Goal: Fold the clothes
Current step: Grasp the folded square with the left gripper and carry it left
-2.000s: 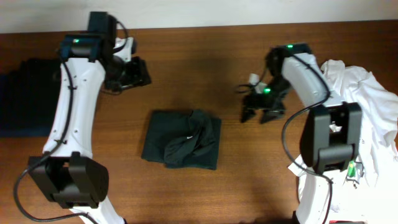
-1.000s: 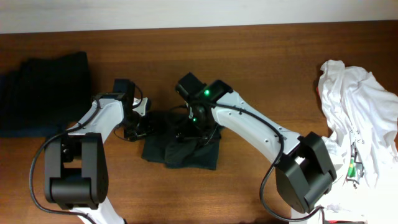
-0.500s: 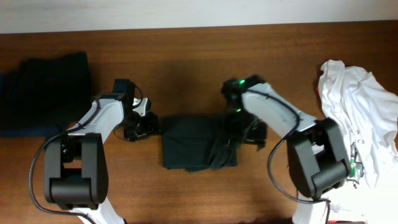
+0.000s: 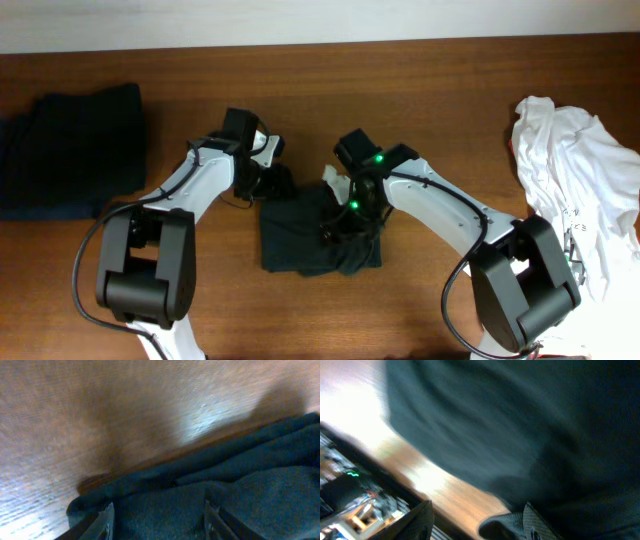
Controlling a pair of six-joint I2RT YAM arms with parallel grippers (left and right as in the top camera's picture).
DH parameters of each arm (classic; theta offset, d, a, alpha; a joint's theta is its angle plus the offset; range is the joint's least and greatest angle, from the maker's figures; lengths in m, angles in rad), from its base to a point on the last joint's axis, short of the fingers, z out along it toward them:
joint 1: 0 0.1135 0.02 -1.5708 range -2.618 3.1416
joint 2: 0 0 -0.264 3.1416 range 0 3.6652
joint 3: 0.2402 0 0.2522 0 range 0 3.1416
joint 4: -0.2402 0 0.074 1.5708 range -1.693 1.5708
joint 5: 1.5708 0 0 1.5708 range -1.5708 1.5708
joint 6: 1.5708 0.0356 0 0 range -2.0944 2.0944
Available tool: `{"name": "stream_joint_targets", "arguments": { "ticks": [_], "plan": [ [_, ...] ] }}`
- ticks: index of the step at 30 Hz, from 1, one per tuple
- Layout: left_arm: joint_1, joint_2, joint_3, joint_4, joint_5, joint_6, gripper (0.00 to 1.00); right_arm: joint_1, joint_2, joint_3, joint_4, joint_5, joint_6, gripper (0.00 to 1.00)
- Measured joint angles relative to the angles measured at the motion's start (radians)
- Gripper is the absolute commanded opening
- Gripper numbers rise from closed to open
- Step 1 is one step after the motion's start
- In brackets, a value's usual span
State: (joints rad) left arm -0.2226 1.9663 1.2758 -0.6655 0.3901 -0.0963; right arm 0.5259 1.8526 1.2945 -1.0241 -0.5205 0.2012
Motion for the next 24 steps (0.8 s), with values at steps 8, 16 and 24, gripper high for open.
{"name": "stream_joint_targets", "arguments": {
  "ticks": [8, 16, 24],
  "plan": [
    [0.001, 0.024, -0.032, -0.367, 0.0, 0.007, 0.19, -0.266, 0.002, -0.023, -0.176, 0.398, 0.001, 0.62],
    [0.0, -0.211, -0.007, -0.181, -0.066, -0.023, 0.77, -0.348, -0.008, -0.023, -0.207, 0.621, 0.11, 0.66],
    [-0.078, -0.017, 0.0, 0.018, 0.288, 0.246, 0.85, -0.389, -0.212, -0.021, -0.263, 0.621, 0.113, 0.7]
  ]
}}
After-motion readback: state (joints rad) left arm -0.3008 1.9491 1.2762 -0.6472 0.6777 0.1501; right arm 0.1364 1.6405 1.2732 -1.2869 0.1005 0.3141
